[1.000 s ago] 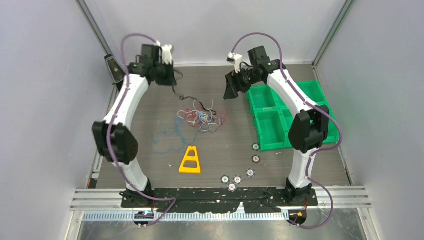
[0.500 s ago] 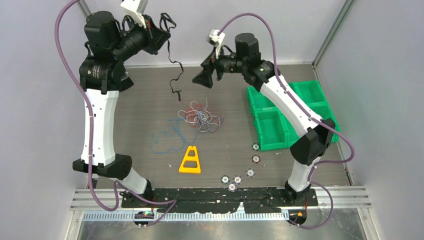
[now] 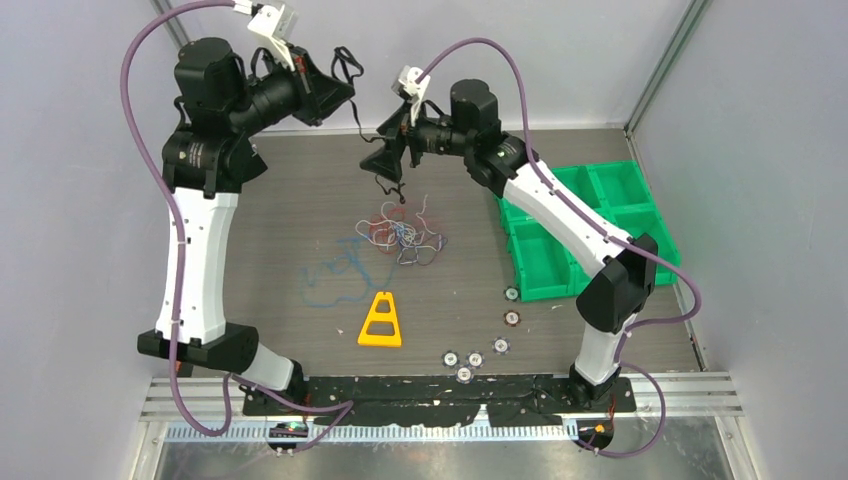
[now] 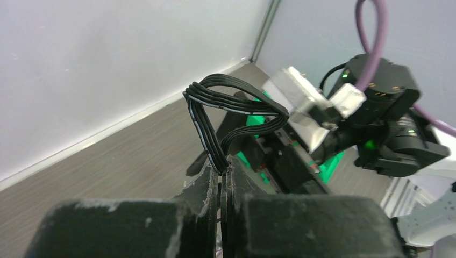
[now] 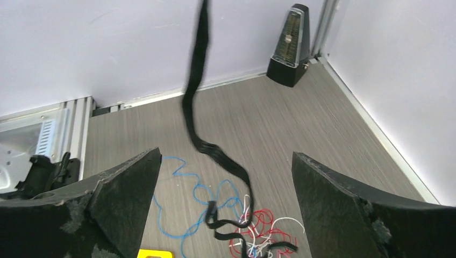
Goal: Untangle the cables
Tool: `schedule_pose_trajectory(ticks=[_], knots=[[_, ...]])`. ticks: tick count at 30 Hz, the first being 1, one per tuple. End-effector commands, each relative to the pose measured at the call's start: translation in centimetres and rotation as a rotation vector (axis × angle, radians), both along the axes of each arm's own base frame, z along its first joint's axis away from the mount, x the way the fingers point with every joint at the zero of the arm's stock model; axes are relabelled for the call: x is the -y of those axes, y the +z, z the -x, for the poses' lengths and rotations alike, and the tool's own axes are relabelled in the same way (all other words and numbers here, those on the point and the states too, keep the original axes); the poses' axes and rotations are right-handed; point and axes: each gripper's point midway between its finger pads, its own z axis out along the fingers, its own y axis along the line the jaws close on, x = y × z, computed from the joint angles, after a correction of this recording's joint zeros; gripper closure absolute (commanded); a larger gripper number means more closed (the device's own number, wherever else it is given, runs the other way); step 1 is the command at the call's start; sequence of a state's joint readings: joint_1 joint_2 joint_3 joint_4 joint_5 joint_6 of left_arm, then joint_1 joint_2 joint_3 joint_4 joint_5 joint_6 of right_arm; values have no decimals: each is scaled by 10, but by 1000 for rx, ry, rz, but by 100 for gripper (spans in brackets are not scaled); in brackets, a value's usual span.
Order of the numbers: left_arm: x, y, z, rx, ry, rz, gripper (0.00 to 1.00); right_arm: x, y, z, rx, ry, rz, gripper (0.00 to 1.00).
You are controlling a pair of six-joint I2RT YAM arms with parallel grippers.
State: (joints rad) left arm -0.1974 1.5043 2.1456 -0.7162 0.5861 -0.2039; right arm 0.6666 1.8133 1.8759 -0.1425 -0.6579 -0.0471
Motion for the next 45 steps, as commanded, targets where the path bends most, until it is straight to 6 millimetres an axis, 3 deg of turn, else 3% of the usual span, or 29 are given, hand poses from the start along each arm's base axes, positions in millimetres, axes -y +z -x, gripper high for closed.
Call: schedule_pose_trajectory(ticks=[1, 4, 7, 13, 17, 20, 21, 22, 23, 24, 29, 32, 34, 41, 45], knots=[[5, 56, 29, 133, -65, 120, 100, -4, -22, -25, 28, -100, 22, 6], [7, 78, 41, 149, -98, 186, 100, -11, -76, -32, -41, -95, 87, 24], [5, 101, 53, 185, -125, 245, 100, -21, -125, -37, -102, -102, 115, 29], [-1, 126, 72, 228, -152, 308, 100, -47, -184, -61, -188, -119, 143, 31], [-18, 136, 71, 263, -81, 313, 100, -42, -227, -71, -229, -154, 221, 42], [-25, 128, 67, 247, -49, 299, 100, -30, -237, -65, -269, -148, 243, 54], [-26, 126, 67, 241, -42, 297, 100, -24, -227, -65, -263, -149, 232, 62], [-27, 125, 67, 239, -36, 298, 100, -15, -233, -61, -280, -144, 244, 76], [-28, 124, 67, 241, -35, 296, 100, -10, -220, -57, -254, -136, 234, 83], [-29, 125, 66, 248, -31, 295, 100, -1, -220, -51, -252, -133, 241, 91], [-41, 151, 64, 329, 22, 309, 100, 41, -264, -36, -297, -158, 388, 95], [-55, 178, 69, 418, 86, 331, 100, 58, -294, -38, -413, -184, 444, 95], [-70, 189, 66, 464, 151, 334, 100, 64, -303, -34, -414, -176, 474, 95], [-94, 206, 71, 555, 283, 331, 100, 74, -324, -22, -445, -155, 544, 95], [-97, 201, 69, 546, 307, 317, 100, 73, -318, -20, -438, -141, 538, 95]])
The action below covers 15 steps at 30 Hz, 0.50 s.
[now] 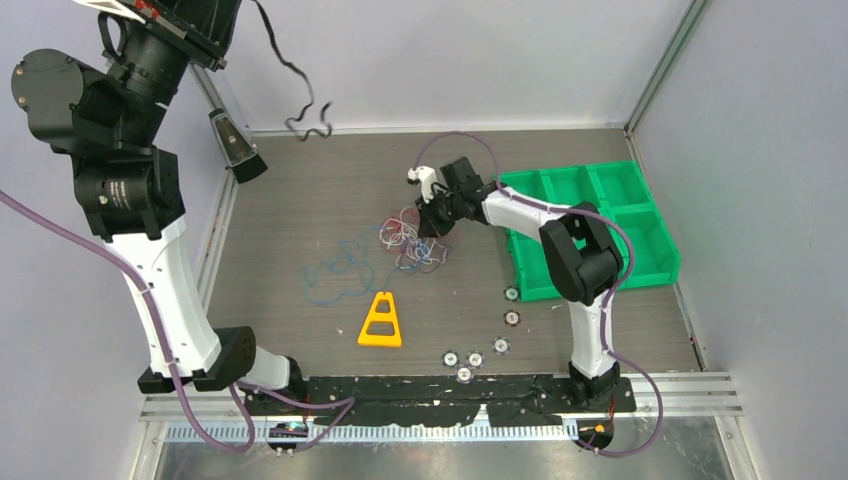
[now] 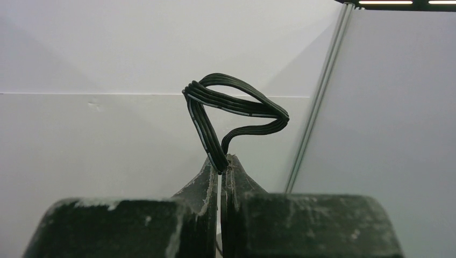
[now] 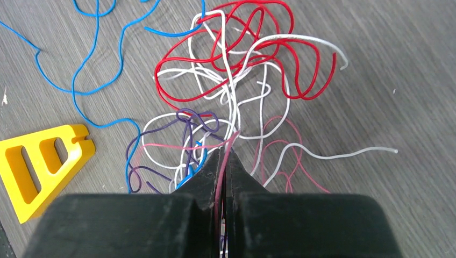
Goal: Untangle the cables
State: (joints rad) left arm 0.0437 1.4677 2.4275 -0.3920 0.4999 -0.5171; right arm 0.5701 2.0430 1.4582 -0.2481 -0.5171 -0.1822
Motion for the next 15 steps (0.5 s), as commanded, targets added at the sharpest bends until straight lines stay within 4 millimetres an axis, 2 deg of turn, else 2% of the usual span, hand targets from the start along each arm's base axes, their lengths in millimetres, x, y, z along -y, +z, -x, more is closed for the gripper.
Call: schedule_pose_trajectory(ticks=[1, 3, 4, 5, 6, 7, 8, 9, 10, 11, 15], knots=[[-8, 13, 13, 71, 51, -9, 100, -1, 4, 8, -5, 46, 3, 91], [-3, 1, 7, 27, 17, -16, 100, -6, 25, 2, 16, 65, -2, 48], [1, -8, 3, -6, -6, -18, 100, -3, 33, 5, 8, 68, 8, 41], [3, -18, -1, -38, -23, -16, 100, -6, 56, 0, 47, 72, -16, 29], [5, -29, -7, -74, -38, -13, 100, -6, 66, 2, 58, 79, -21, 25], [7, -40, -11, -101, -52, -14, 100, -6, 93, 3, 102, 87, -55, 15], [7, -50, -16, -129, -55, -14, 100, -6, 106, 5, 123, 96, -71, 12], [8, -59, -18, -150, -61, -12, 100, -7, 133, 12, 160, 114, -112, 0], [9, -68, -22, -171, -70, -11, 100, -7, 145, 19, 164, 136, -135, 2], [10, -77, -24, -190, -80, -13, 100, -5, 167, 25, 196, 146, -163, 4], [26, -108, -30, -271, -165, -18, 100, 0, 222, 52, 227, 184, -247, 5]])
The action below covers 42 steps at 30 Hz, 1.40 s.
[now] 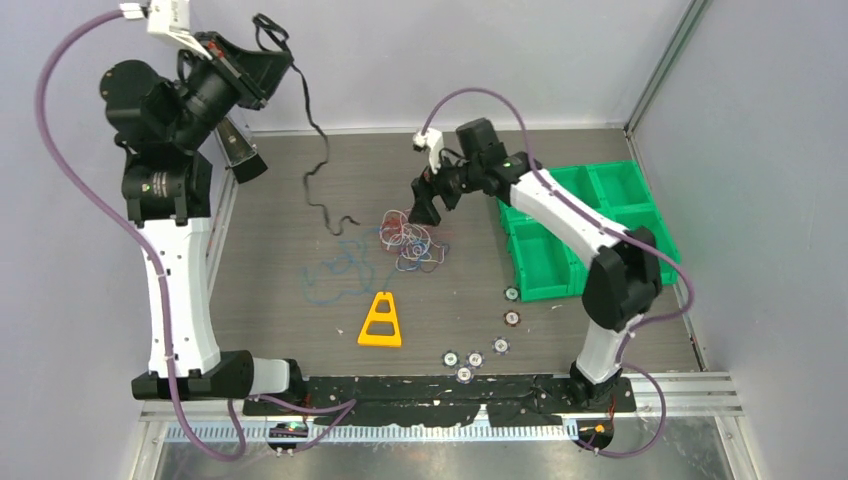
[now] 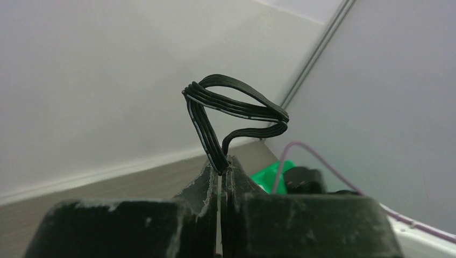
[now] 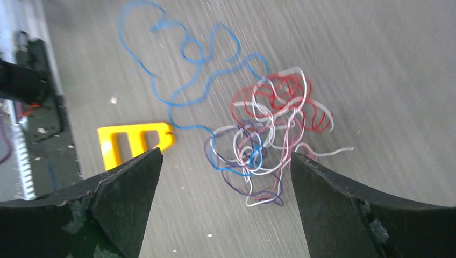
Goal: Untangle the cables
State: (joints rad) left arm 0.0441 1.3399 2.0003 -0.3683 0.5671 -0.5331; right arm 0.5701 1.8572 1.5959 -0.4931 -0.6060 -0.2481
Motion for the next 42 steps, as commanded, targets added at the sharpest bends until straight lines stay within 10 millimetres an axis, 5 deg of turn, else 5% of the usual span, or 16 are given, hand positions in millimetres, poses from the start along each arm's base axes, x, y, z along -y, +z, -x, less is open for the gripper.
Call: schedule_pose_trajectory(ticks=[1, 6, 10, 15, 19, 20, 22, 23, 29, 32, 33, 35, 38, 42], knots=[[22, -11, 10, -2, -114, -3, 100, -1, 119, 34, 146, 96, -190, 5], [49, -34, 6, -60, -194, -7, 100, 0, 181, 49, 205, 86, -318, 5], [66, -46, 1, -111, -252, 16, 100, -8, 221, 40, 244, 38, -421, 5], [81, -56, -4, -167, -308, 51, 100, -26, 250, 14, 285, -28, -501, 5], [85, -57, -5, -182, -326, 68, 100, -45, 253, 12, 284, 3, -532, 5], [86, -58, -6, -188, -327, 72, 100, -48, 255, 13, 292, 16, -540, 11], [85, -59, -6, -194, -321, 77, 100, -55, 252, 15, 280, 37, -541, 41], [84, -59, -5, -194, -317, 77, 100, -55, 253, 16, 281, 41, -542, 44], [83, -61, 0, -202, -320, 99, 100, -55, 247, 28, 264, 95, -535, 40], [84, -63, -1, -213, -331, 113, 100, -57, 249, 24, 279, 88, -540, 69], [84, -63, -1, -214, -328, 113, 100, -56, 250, 20, 285, 75, -538, 86], [79, -66, -3, -225, -303, 108, 100, -50, 256, 16, 307, 55, -535, 94], [52, -98, -18, -338, -204, 141, 100, -31, 270, 9, 312, 8, -549, 95], [40, -190, -20, -623, -255, 235, 100, 11, 299, 0, 349, -80, -581, 95]])
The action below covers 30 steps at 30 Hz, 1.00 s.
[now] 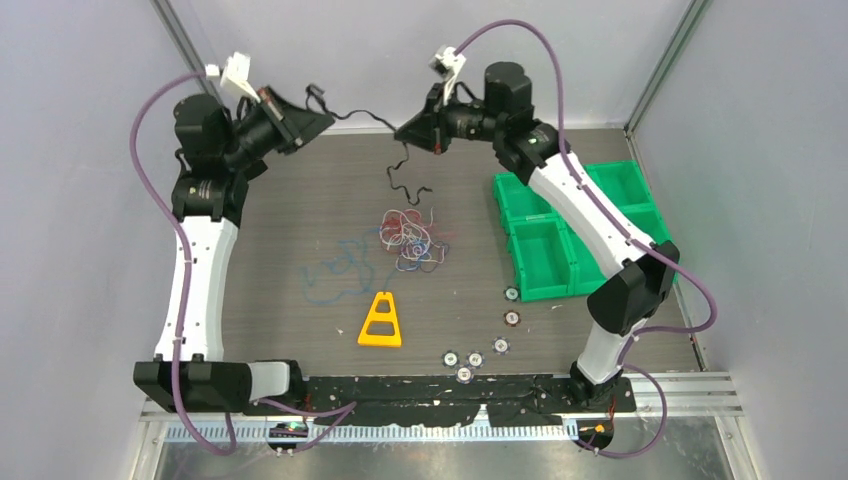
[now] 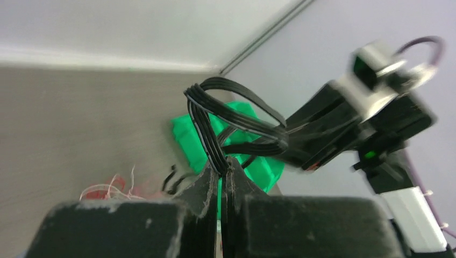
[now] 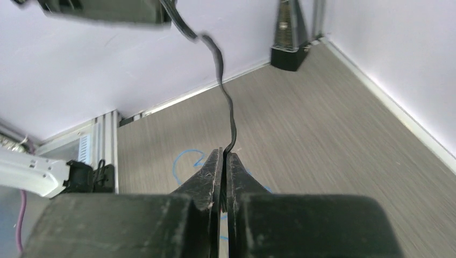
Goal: Untangle the cables
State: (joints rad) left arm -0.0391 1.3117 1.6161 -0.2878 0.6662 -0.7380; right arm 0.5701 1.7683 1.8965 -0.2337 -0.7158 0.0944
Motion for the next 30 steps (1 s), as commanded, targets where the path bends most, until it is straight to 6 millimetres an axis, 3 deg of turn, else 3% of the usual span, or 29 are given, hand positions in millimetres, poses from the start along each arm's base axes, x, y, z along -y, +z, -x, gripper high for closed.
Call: schedule_pose_trajectory(ticks=[1, 3, 5, 6, 11, 13, 15, 23, 26, 30], knots=[[0, -83, 11, -263, -102, 61, 100, 53, 88, 9, 142, -96, -120, 95], [25, -101, 29, -273, -217, 22, 86, 67, 103, 10, 172, -130, -141, 95], [41, -107, 39, -245, -293, -22, 54, 79, 115, 9, 185, -163, -162, 94], [44, -108, 41, -233, -303, -47, 47, 89, 119, 4, 185, -191, -169, 94], [38, -103, 36, -142, -287, -154, 33, 132, 125, -5, 176, -273, -158, 95], [34, -91, 31, -26, -260, -223, 22, 149, 119, -7, 162, -297, -127, 94], [33, -77, 26, 87, -236, -282, 3, 164, 109, -8, 142, -329, -92, 95], [45, -58, 9, 225, -240, -382, 0, 229, 108, -18, 143, -503, -79, 95], [52, -58, 6, 242, -259, -393, 0, 242, 105, -22, 128, -528, -75, 95], [60, -62, -1, 245, -275, -396, 0, 275, 94, -38, 98, -595, -65, 94]])
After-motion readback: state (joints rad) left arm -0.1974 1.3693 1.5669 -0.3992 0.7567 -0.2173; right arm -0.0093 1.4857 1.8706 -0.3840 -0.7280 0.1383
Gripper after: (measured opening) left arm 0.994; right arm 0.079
